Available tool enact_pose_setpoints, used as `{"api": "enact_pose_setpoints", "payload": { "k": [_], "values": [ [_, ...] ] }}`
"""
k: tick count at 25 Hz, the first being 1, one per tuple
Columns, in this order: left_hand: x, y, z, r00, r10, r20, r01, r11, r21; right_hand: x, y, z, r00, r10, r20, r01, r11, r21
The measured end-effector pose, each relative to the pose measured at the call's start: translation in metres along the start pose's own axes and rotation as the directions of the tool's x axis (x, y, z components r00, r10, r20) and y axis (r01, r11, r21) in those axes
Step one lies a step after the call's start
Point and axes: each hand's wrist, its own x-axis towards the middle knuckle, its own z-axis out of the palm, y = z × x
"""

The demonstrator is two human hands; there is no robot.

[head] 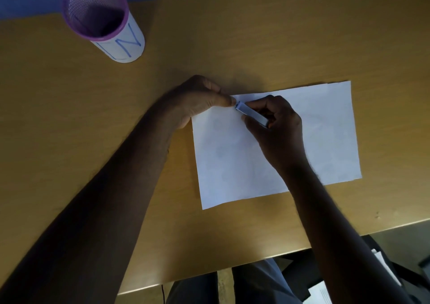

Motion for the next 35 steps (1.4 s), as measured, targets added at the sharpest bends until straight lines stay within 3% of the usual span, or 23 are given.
{"api": "enact_pose_setpoints", "payload": {
  "k": [20, 25, 31, 35],
  "values": [
    [-0.004, 0.007, 0.007, 0.998, -0.028, -0.052, 0.029, 0.999, 0.022, 0.009, 0.0, -0.002, 0.999, -0.026, 0.039, 0.027, 0.999, -0.029],
    [-0.006, 0.011, 0.004, 0.998, -0.045, -0.045, 0.045, 0.999, 0.008, 0.014, 0.003, -0.006, 0.996, -0.004, 0.089, 0.001, 0.999, 0.036],
    [-0.006, 0.012, 0.004, 0.997, -0.065, -0.039, 0.065, 0.998, 0.011, 0.023, 0.008, -0.011, 0.962, 0.119, 0.245, -0.165, 0.97, 0.177],
    [-0.006, 0.014, 0.005, 0.996, -0.075, -0.04, 0.073, 0.997, -0.034, 0.021, 0.004, -0.013, 0.953, 0.115, 0.28, -0.198, 0.937, 0.288]
  ]
}}
